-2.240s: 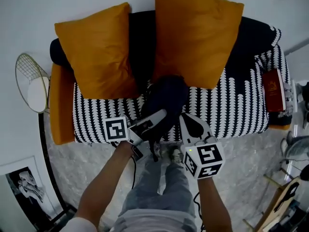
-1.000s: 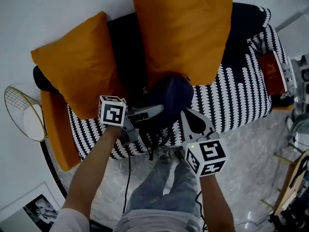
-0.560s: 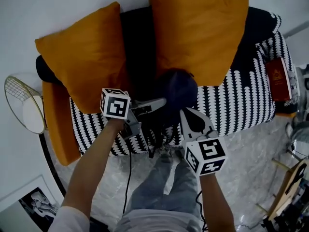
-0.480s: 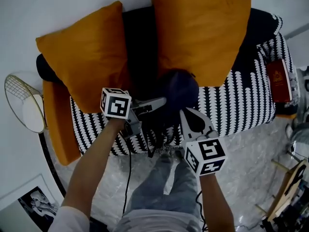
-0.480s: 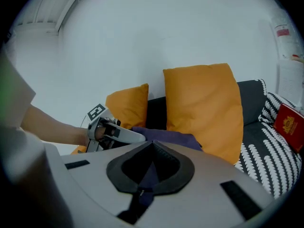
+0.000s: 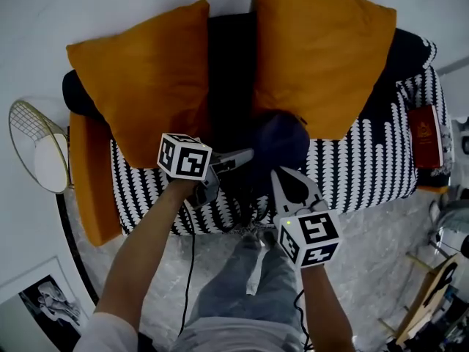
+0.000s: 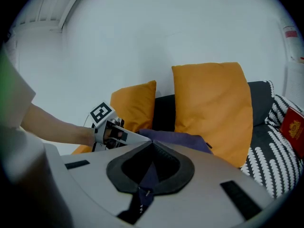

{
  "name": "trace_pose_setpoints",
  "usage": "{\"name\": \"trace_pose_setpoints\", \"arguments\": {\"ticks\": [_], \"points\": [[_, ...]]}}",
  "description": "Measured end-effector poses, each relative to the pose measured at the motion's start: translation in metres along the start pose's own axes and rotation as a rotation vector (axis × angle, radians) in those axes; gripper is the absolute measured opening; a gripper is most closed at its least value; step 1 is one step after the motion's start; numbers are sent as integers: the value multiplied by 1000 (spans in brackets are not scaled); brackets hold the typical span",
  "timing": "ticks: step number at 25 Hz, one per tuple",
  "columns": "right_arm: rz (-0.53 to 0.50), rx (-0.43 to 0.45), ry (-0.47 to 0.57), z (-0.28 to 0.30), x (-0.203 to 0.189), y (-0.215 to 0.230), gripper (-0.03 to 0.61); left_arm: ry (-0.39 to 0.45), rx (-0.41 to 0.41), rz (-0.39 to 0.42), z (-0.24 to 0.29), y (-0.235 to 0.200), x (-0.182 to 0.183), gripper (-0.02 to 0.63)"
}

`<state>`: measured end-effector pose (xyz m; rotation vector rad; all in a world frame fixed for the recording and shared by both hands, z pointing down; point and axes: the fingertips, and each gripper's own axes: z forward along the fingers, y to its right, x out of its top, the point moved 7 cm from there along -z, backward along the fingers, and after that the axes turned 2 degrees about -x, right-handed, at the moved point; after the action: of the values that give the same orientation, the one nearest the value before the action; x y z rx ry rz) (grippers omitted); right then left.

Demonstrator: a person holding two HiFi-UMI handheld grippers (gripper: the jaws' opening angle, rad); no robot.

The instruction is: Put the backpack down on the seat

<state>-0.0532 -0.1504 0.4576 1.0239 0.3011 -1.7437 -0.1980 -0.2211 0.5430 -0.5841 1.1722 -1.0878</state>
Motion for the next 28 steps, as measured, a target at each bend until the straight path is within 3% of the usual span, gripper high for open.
{"name": "trace_pose_setpoints", "arguments": {"ticks": [11,18,28], "points": [[-46,41,-6,-2,16,-23,2,21,317,64,-33,-10,0,261],[-68,68,-3,-11,25,-29,2,73,476,66,-56,-6,-1,275],[-101,124,20,-30,39,-42,2,181,554,60,-87,29,-3,273]]}}
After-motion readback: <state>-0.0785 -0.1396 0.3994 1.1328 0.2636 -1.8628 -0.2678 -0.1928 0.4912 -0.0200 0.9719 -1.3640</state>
